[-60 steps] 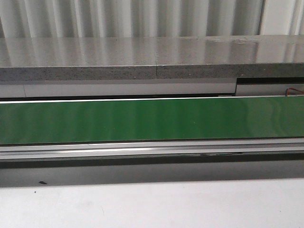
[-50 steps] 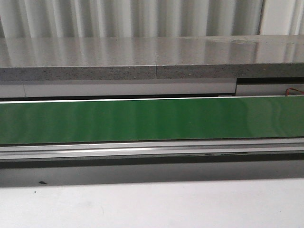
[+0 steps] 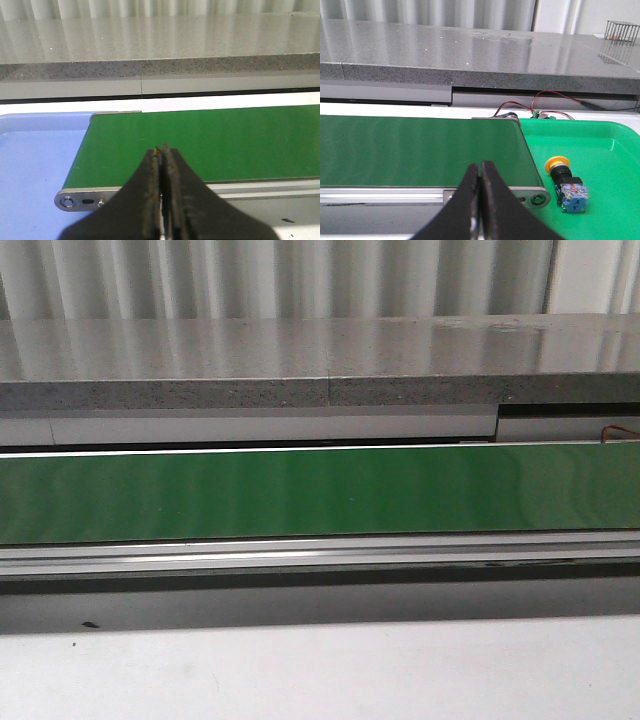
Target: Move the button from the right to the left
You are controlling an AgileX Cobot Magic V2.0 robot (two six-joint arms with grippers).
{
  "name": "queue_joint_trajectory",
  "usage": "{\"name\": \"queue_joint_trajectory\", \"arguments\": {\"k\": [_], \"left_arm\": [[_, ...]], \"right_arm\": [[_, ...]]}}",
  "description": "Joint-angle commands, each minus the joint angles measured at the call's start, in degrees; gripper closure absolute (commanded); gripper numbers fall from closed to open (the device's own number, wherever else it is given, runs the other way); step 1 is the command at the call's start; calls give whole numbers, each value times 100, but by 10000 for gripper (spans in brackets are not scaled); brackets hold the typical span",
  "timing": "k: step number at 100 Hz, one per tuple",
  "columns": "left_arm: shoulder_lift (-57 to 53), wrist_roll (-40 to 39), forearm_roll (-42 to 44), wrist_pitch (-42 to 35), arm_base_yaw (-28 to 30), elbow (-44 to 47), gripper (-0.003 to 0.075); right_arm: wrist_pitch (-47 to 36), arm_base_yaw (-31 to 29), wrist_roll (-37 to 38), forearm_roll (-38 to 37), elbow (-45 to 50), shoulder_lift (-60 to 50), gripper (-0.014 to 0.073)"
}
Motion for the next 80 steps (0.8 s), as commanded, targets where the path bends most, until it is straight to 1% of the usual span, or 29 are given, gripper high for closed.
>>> {"name": "queue_joint_trajectory", "arguments": {"k": [1, 20, 27, 34, 50, 60, 80], "left_arm": [[-186, -43, -46, -461, -41, 220, 741], [-186, -43, -46, -461, -41, 220, 741], [-186, -43, -46, -461, -41, 220, 741], [-186, -43, -46, -461, -41, 220, 741], [-186, -43, -46, -461, -41, 220, 741], [-186, -43, -46, -461, -41, 220, 741], [-186, -43, -46, -461, -41, 220, 741]], "right_arm": [[-432, -43, -19, -60, -123, -115, 662], [-432, -43, -19, -60, -135, -117, 662], [-317, -43, -19, -60, -216, -117, 662], [58, -43, -19, -60, -444, -112, 662], [1361, -43, -19, -60, -1286, 142, 662], [2139, -43, -19, -60, -1940, 541, 662], [3092, -43, -19, -60, -3099, 1612, 662]]}}
